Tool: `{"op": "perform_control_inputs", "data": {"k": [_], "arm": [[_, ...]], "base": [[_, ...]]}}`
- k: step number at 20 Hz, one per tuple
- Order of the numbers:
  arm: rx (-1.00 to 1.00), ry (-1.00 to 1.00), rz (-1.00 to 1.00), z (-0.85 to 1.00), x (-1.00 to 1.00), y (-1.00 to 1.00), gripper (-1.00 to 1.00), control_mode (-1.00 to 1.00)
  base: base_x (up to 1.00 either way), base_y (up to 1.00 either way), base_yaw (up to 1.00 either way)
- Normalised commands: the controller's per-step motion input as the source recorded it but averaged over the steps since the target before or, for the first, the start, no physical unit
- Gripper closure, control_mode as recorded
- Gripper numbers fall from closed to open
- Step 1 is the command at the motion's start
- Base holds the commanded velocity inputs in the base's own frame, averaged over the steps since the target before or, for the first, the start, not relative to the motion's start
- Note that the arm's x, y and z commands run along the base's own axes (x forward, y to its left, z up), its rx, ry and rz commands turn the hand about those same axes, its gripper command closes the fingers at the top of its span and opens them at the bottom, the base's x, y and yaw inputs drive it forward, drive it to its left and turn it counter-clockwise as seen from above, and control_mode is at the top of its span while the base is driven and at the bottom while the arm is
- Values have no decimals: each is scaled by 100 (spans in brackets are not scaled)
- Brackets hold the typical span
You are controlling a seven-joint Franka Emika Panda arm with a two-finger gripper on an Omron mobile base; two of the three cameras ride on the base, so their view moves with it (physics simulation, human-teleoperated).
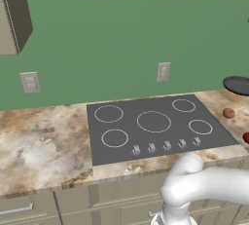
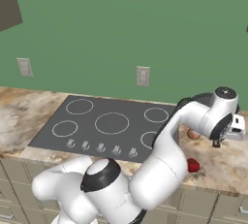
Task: Place the pan on the rear right burner on the stove. Then place the tomato and the onion in the pan and turn on the rear right burner.
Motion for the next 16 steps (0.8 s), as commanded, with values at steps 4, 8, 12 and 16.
{"op": "perform_control_inputs", "data": {"k": [4,8,12,16], "arm": [[0,0,8,11,0,52,100,-100],[-1,0,6,16,0,47,100,-100],[-2,0,6,6,11,36,100,-100],[-3,-1,8,0,28,31,100,-100]], "base": [[0,0,0],[0,0,0],[0,0,0],[0,0,0]]}}
